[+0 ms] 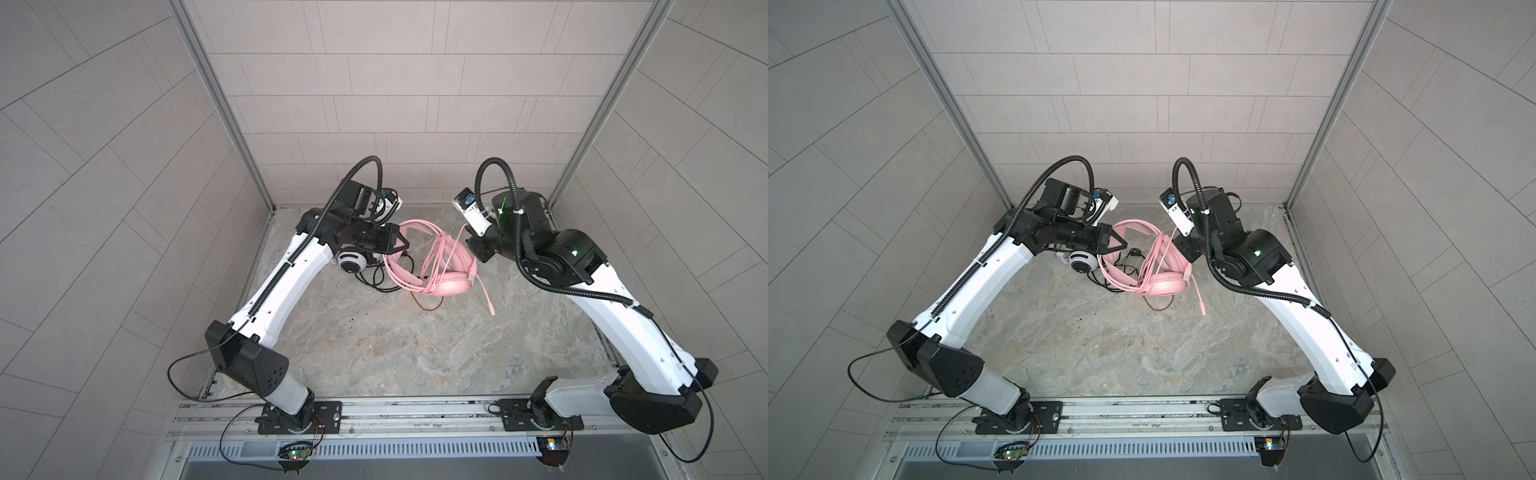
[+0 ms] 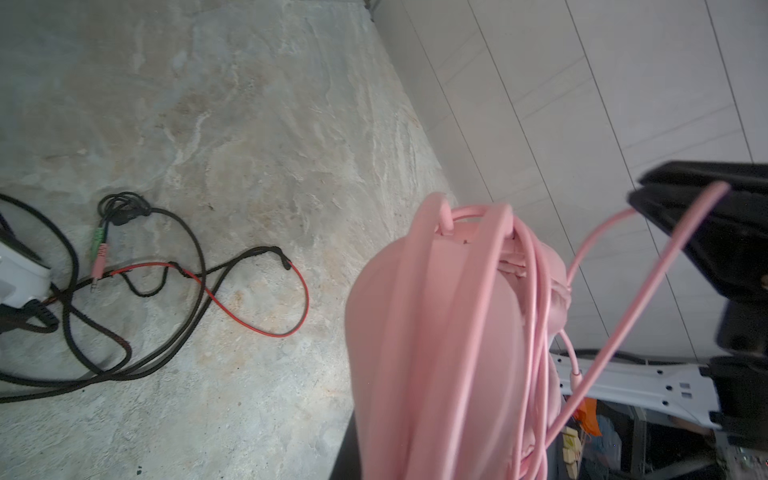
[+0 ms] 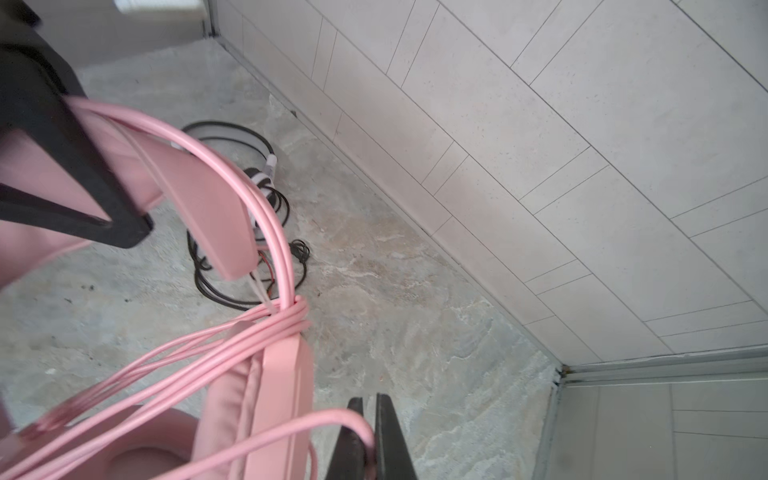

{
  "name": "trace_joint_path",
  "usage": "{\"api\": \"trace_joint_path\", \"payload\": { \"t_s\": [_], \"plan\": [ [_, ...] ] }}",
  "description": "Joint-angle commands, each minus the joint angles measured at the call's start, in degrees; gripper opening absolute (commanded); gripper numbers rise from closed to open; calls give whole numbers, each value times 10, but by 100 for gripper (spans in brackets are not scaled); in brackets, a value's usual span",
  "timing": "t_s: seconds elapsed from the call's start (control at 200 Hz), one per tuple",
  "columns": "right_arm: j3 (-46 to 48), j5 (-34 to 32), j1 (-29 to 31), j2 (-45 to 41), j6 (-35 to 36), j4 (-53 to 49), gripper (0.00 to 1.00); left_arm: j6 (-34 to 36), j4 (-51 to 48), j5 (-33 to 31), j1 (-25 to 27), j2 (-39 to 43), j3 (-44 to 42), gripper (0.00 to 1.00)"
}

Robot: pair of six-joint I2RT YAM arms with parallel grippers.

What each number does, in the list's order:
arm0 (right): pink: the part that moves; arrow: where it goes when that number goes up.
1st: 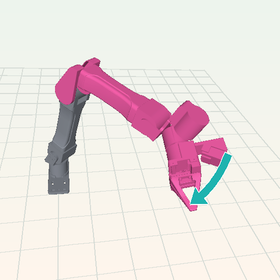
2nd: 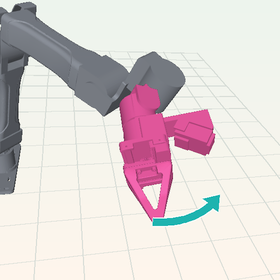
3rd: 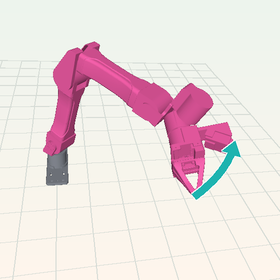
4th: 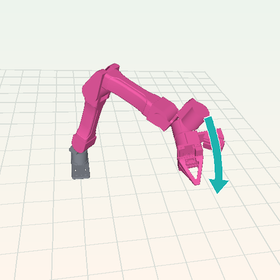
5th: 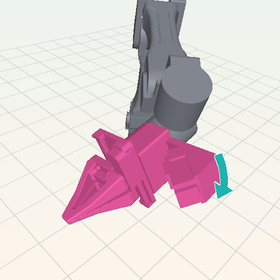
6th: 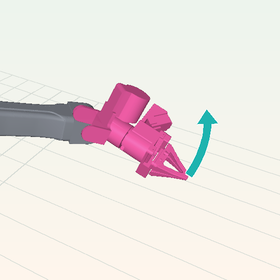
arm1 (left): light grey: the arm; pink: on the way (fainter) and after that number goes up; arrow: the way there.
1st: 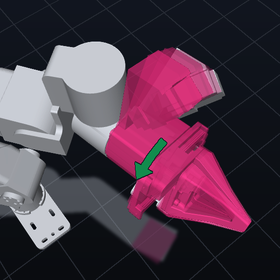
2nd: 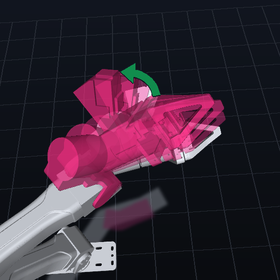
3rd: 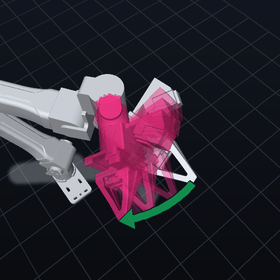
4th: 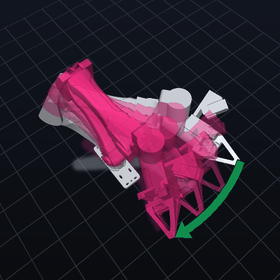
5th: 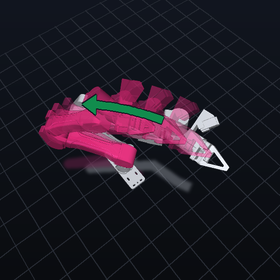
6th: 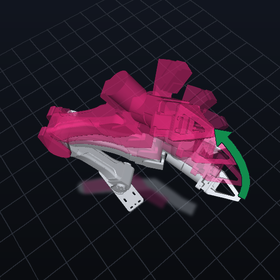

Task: Wrap the headphones

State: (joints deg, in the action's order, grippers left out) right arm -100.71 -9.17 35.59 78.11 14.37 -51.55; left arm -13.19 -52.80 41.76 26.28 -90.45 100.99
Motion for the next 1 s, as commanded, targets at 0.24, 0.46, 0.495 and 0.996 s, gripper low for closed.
{"api": "trace_joint_path", "payload": {
  "t_s": [0.24, 0.46, 0.495, 0.996],
  "plan": [
    [29, -11, -84, 27, 75, 180, 7, 87, -96, 220, 18, 21, -6, 0],
    [68, 208, -159, 35, -5, 194, 8, 68, -62, 255, 19, 31, -17, 0],
    [78, 239, -162, 37, -12, 199, 9, 61, -54, 270, 19, 29, -20, 0],
    [140, 537, -199, 82, -89, 215, 16, -19, 68, 314, 24, 36, -56, 0]
  ]
}}
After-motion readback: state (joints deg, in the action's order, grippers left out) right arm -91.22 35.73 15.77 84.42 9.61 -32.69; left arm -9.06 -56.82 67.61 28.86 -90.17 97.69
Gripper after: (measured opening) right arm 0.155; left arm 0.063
